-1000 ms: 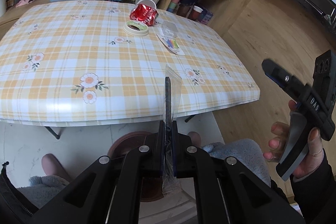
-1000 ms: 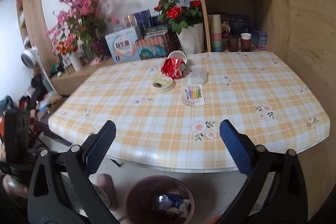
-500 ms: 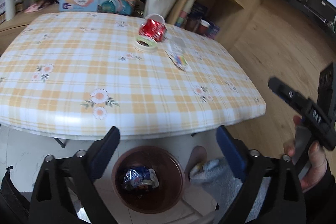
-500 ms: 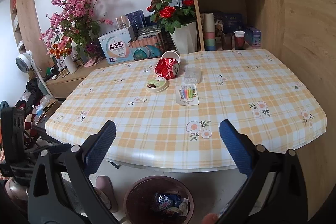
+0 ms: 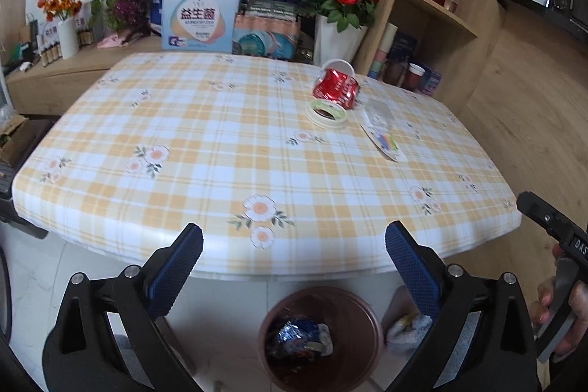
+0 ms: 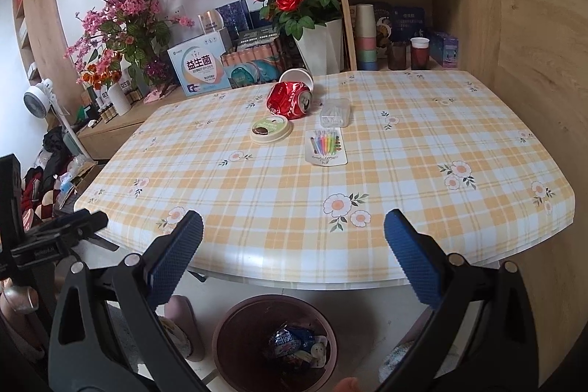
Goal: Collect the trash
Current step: 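Raise both open tools from the bin back toward the table, then move the left tool toward the yogurt lid while the right tool approaches the candle card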
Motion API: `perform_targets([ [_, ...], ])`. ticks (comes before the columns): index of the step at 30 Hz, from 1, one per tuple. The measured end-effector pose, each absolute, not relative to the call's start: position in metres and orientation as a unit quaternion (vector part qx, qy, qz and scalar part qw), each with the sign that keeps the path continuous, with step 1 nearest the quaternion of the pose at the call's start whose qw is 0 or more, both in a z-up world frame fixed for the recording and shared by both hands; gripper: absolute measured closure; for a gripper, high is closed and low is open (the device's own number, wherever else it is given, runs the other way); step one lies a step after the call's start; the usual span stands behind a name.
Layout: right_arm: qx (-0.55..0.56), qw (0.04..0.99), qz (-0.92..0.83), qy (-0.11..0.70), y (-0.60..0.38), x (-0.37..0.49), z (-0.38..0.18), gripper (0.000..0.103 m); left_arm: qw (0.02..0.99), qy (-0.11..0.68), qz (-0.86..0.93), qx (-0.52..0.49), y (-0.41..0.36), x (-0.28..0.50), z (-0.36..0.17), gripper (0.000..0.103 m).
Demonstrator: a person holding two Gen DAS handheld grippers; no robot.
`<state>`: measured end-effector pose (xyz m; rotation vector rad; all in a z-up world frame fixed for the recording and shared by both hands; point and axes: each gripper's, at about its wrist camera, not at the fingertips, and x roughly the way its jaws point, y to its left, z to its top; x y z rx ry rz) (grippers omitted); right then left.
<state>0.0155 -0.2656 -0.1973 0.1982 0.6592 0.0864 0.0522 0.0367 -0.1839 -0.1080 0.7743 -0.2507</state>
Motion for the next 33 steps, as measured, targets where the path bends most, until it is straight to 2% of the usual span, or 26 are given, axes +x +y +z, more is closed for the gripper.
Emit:
perform_targets([
  [9,0.116,0.930,0.042,0.345,-0.279,0.050,-0.215,0.006,0.927,0.359,-0.094,-0.054,0.045,0.077,-0.181,0.006],
  [16,0.128,0.919,0.055,0.368,-0.293,0.103,-0.226,0.006,0.915,0.383,-0.108,-0.060,0.037,0.114,-0.184,0.006],
  [33,0.012,0.886,0.056,0.460,-0.268,0.278,-0.294,0.006,0.904,0.400,-0.146,-0.046,0.018,0.215,-0.204,0.006],
])
